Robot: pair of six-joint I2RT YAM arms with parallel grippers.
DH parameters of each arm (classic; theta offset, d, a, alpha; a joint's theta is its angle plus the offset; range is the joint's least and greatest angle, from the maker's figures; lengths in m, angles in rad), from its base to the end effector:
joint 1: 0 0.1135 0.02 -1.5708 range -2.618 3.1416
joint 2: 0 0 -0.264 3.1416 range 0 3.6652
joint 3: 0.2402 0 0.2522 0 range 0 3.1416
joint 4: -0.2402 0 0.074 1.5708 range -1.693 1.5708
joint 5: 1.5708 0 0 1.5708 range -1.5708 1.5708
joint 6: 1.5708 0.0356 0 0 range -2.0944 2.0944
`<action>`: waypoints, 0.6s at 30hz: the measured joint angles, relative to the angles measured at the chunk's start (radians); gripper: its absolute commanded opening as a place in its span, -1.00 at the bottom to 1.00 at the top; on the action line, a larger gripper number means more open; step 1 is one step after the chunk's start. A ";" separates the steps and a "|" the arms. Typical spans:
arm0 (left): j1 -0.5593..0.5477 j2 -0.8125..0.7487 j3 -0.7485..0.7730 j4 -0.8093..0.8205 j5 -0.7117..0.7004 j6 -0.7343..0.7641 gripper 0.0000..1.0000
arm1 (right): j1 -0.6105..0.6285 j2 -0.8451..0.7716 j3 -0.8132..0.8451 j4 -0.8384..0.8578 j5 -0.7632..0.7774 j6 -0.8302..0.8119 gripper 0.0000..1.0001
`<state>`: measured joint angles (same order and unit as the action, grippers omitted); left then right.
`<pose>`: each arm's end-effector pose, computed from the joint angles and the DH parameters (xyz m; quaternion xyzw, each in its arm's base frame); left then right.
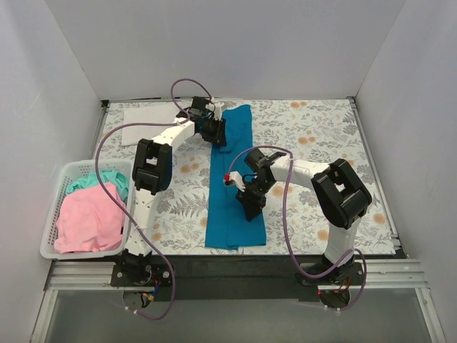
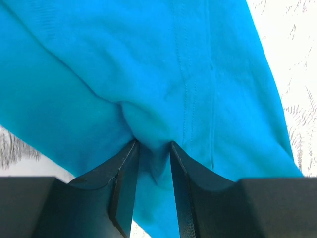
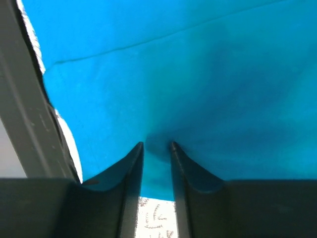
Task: Fold and stack the t-shirts
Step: Fold the tshirt
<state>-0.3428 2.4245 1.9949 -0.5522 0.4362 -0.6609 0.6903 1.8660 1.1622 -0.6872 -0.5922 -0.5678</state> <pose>0.4901 -0.1909 0.1512 -0.0860 0.9324 -0.3179 0.1488 0.2502 0.2324 0.1514 -0.5817 0.7549 0.2953 0.0679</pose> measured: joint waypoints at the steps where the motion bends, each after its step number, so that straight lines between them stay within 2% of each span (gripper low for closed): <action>1: -0.002 0.017 0.025 -0.002 0.006 -0.002 -0.38 | 0.002 -0.002 0.000 0.000 -0.009 0.012 -0.04; 7: -0.006 0.059 0.102 -0.004 0.061 0.013 -0.24 | 0.006 -0.014 0.066 -0.022 -0.015 0.038 0.23; 11: -0.005 0.023 0.090 -0.002 0.104 0.026 -0.07 | 0.001 -0.112 0.120 -0.020 0.010 0.021 0.38; 15: 0.014 -0.204 -0.121 0.043 0.176 0.030 -0.03 | -0.013 -0.317 0.114 -0.014 0.068 -0.078 0.43; 18: 0.068 -0.514 -0.379 0.122 0.294 0.068 -0.03 | -0.022 -0.481 0.033 0.004 0.104 -0.193 0.43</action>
<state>-0.2745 1.9106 1.6161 -0.4297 0.7300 -0.5930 0.6685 1.3846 1.1950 -0.6830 -0.4881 -0.7605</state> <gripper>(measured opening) 0.485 0.710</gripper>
